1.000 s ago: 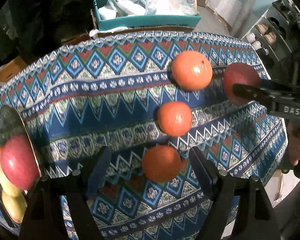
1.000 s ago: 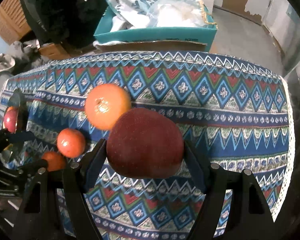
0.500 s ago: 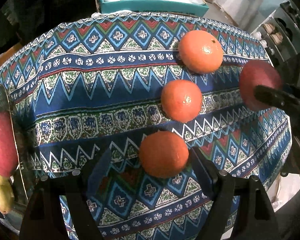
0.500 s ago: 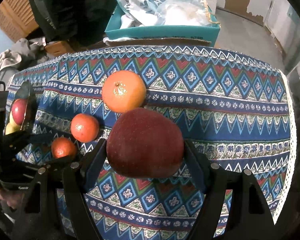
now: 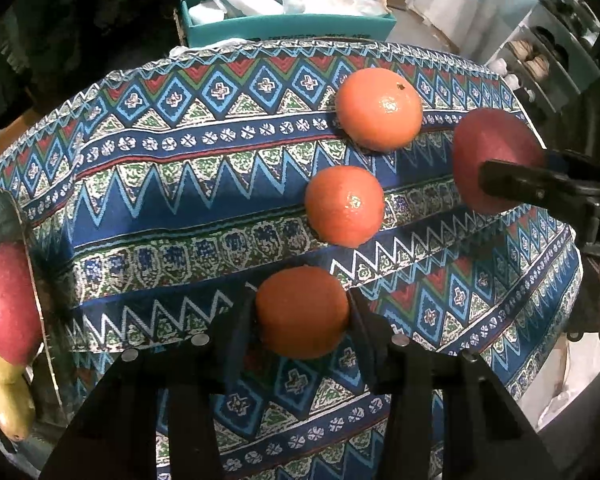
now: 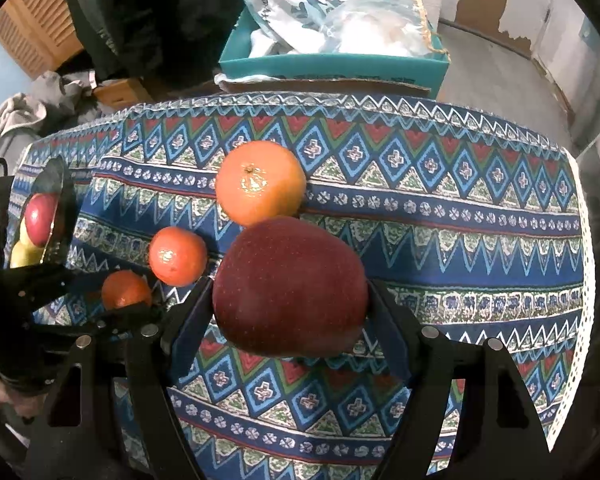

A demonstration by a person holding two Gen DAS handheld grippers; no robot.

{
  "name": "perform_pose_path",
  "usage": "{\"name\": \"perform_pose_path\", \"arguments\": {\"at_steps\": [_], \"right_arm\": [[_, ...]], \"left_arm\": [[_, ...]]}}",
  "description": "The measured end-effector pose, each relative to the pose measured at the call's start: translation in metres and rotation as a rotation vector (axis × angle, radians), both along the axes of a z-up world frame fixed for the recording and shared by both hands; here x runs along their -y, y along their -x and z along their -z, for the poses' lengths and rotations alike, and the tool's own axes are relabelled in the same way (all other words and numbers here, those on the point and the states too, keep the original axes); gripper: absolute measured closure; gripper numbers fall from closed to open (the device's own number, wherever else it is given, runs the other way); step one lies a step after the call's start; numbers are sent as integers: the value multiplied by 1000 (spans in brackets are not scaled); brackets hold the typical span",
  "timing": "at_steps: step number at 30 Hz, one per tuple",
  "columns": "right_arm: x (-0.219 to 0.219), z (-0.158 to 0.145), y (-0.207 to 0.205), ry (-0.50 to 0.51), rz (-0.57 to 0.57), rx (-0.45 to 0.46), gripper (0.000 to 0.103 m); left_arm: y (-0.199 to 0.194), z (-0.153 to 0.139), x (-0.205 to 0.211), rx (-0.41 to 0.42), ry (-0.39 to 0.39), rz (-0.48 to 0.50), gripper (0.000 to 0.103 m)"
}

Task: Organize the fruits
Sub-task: 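Carry the apple with the right tool while the left tool carries the orange to the bowl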

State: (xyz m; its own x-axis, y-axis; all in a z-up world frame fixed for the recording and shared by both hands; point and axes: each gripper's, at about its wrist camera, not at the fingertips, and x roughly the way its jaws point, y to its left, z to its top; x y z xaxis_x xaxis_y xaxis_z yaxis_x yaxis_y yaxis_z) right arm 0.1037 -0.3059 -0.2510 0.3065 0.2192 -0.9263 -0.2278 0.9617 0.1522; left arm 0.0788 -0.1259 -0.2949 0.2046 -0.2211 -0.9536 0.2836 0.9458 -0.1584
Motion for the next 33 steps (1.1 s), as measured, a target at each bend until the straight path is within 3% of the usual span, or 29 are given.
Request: {"name": "perform_pose_path", "arguments": {"at_steps": [33], "right_arm": [[-55,-79,17,-76,-82,160,27]], "left_arm": [[25,-107,-54,181,98,-60,57]]}}
